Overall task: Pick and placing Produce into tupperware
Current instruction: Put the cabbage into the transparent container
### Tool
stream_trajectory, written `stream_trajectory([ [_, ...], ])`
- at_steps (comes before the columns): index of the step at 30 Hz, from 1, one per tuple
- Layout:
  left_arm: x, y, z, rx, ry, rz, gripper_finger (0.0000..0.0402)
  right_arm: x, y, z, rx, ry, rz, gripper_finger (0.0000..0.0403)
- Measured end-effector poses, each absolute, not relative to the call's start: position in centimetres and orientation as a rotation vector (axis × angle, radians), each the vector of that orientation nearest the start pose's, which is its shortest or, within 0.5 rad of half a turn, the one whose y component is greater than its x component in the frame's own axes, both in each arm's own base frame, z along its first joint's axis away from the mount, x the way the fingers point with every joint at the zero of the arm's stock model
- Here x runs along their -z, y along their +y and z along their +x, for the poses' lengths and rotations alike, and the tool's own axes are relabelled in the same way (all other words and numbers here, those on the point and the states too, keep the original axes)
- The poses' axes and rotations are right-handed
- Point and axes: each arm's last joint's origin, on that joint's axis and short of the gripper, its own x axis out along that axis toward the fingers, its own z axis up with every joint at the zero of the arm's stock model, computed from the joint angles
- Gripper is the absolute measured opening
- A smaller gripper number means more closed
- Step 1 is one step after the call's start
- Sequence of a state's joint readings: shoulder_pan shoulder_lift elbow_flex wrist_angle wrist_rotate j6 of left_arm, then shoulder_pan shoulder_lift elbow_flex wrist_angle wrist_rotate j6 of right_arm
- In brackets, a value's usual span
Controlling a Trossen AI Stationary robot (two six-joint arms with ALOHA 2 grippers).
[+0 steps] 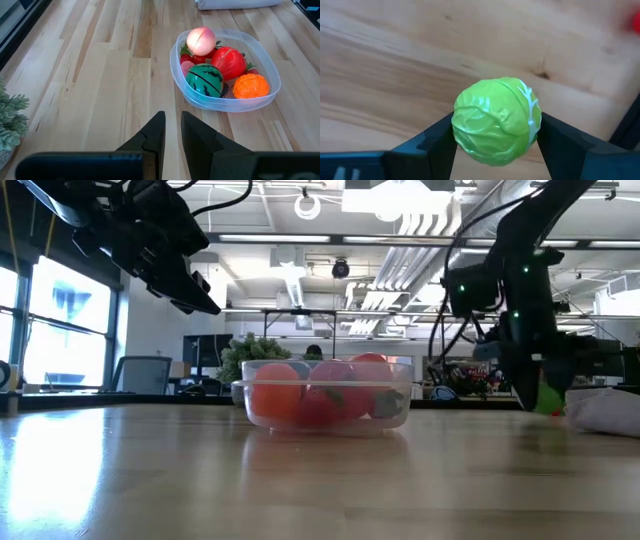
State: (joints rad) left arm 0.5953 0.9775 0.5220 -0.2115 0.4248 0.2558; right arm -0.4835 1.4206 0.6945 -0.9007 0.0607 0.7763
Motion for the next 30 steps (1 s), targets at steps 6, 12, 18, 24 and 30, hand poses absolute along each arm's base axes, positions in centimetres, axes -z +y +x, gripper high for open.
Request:
stream_trajectory([
  [6,-21.0,9.8,16.6,-0.088,0.596,-0.078,0.0051,-17.4,-9.0,18.1,1.012,1.269,0.847,0.0231],
  [12,-21.0,9.8,16.6,-0.088,0.596,-0.078,0.0051,-19.9,-7.9,18.5,0.934,1.115,0.772,0.0231],
  [18,-21.0,9.8,16.6,-0.088,0.596,-0.078,0.0051,-22.6,-6.2,18.9,0.780,0.895,0.710,0.0231],
  [24,-21.0,9.8,16.6,-0.088,0.596,-0.078,0.0051,-25.2,-4.4,18.7,0.668,0.683,0.690,0.0231],
  [30,-21.0,9.8,16.6,-0.088,0.596,-0.078,0.0051,-27.7,-2.5,18.5,0.506,0.501,0.607,0.0231],
])
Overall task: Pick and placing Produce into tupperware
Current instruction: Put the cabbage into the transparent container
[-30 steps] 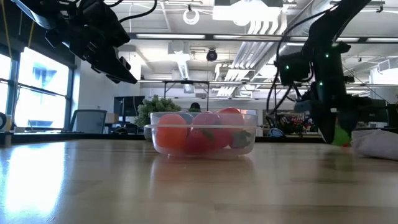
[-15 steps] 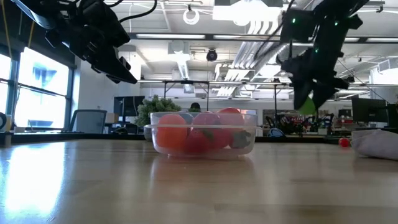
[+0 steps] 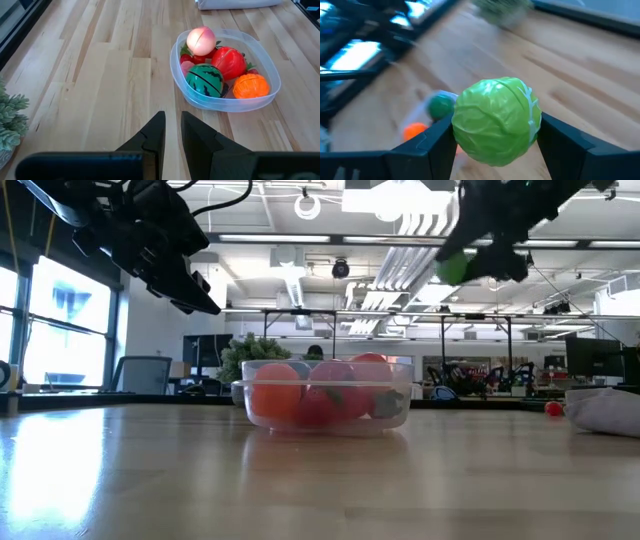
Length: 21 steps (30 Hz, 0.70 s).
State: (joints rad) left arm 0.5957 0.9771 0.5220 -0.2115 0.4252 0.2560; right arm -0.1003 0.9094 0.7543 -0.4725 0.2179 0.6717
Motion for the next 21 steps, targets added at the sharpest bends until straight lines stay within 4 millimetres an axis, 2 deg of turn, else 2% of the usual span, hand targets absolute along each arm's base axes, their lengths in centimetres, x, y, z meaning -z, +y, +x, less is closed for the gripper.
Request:
stream_trajectory([
  [5,-21.0,9.8,16.6,-0.088,0.596,-0.078,0.0051,-29.3,-0.9,18.8,0.365,0.377,0.520,0.0231],
  [11,-21.0,9.8,16.6,-0.088,0.596,-0.078,0.0051,-30.4,1.1,19.7,0.216,0.281,0.435,0.0231],
  [17,-21.0,9.8,16.6,-0.088,0.596,-0.078,0.0051,-30.3,3.0,21.0,0.112,0.251,0.349,0.0231],
  [21,-21.0,9.8,16.6,-0.088,0.596,-0.078,0.0051,-29.3,3.9,22.5,0.082,0.275,0.302,0.0232],
])
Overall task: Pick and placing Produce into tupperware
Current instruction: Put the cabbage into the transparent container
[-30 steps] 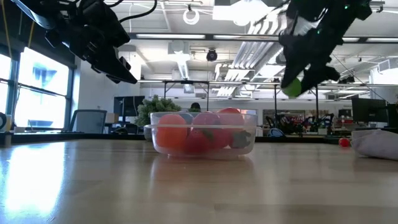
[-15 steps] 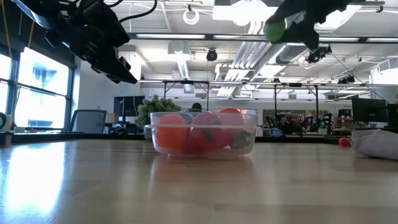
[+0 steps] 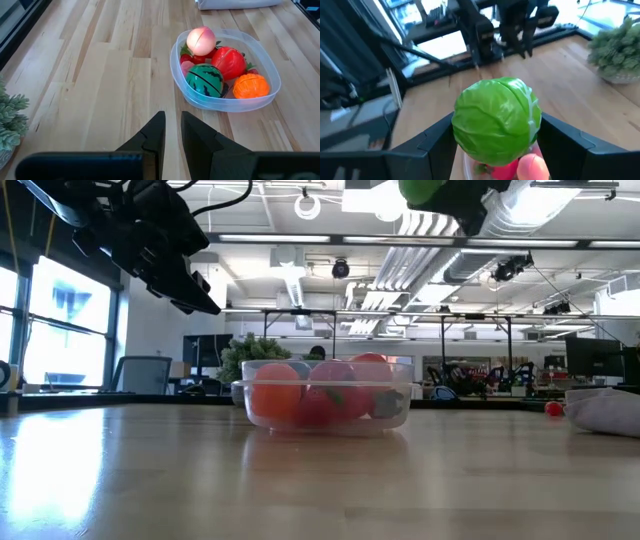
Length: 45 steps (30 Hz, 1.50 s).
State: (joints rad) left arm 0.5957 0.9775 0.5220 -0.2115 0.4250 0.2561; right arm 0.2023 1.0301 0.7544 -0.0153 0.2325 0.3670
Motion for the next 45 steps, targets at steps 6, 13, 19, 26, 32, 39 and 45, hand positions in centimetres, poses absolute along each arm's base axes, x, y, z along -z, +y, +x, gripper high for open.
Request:
stream_trajectory([
  [6,-21.0,9.8,16.6,-0.088,0.596,-0.078,0.0051,-26.7,4.6,25.0,0.070,0.369,0.275,0.0232],
  [13,-21.0,9.8,16.6,-0.088,0.596,-0.078,0.0051,-23.0,4.9,27.5,0.090,0.493,0.253,0.0232],
  [19,-21.0,9.8,16.6,-0.088,0.596,-0.078,0.0051,-20.2,5.3,29.0,0.065,0.569,0.258,0.0232],
  [26,-21.0,9.8,16.6,-0.088,0.596,-0.078,0.0051,-17.8,5.7,30.0,0.063,0.638,0.254,0.0232],
  [32,-21.0,9.8,16.6,-0.088,0.596,-0.078,0.0051,-16.3,6.1,30.3,0.049,0.690,0.254,0.0232],
  [39,-21.0,9.8,16.6,-0.088,0.596,-0.078,0.0051,-15.2,6.6,30.5,0.037,0.720,0.243,0.0232],
  [45,-21.0,9.8,16.6,-0.088,0.596,-0.078,0.0051,-15.3,7.1,30.5,0.012,0.711,0.218,0.0232],
])
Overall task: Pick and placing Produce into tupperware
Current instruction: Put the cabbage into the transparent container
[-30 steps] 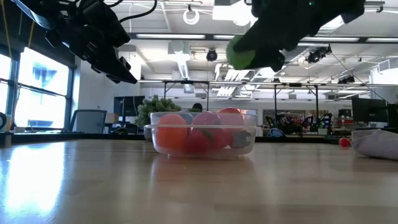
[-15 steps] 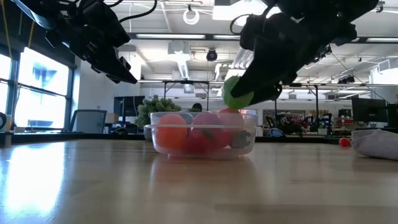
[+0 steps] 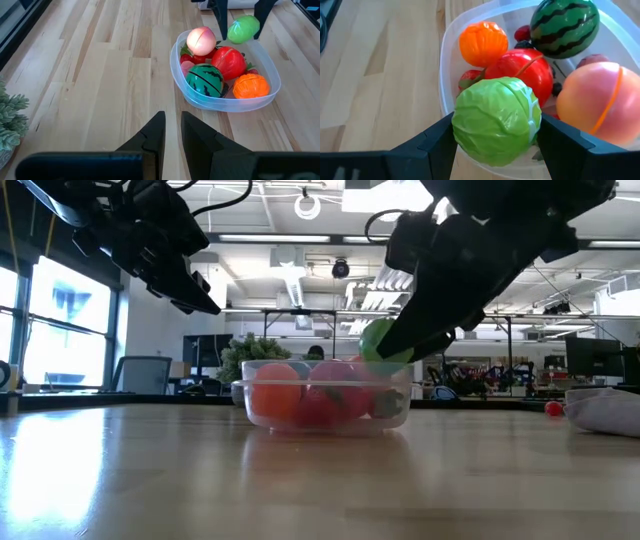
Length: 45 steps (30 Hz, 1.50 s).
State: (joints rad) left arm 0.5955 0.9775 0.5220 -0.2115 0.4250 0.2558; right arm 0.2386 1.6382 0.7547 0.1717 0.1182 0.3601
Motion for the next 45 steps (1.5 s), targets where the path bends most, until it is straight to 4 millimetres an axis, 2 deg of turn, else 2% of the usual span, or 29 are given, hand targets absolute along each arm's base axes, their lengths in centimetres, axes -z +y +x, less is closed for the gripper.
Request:
stream_trajectory([
  [15,-21.0,9.8,16.6,-0.088,0.596,-0.078,0.0051,-15.2,6.9,30.5,0.025,0.713,0.213,0.0235],
  [27,-21.0,9.8,16.6,-0.088,0.596,-0.078,0.0051,-15.2,5.7,30.7,0.066,0.714,0.225,0.0252],
  [45,-21.0,9.8,16.6,-0.088,0.596,-0.078,0.0051,-15.3,5.7,30.8,0.064,0.696,0.229,0.0252],
])
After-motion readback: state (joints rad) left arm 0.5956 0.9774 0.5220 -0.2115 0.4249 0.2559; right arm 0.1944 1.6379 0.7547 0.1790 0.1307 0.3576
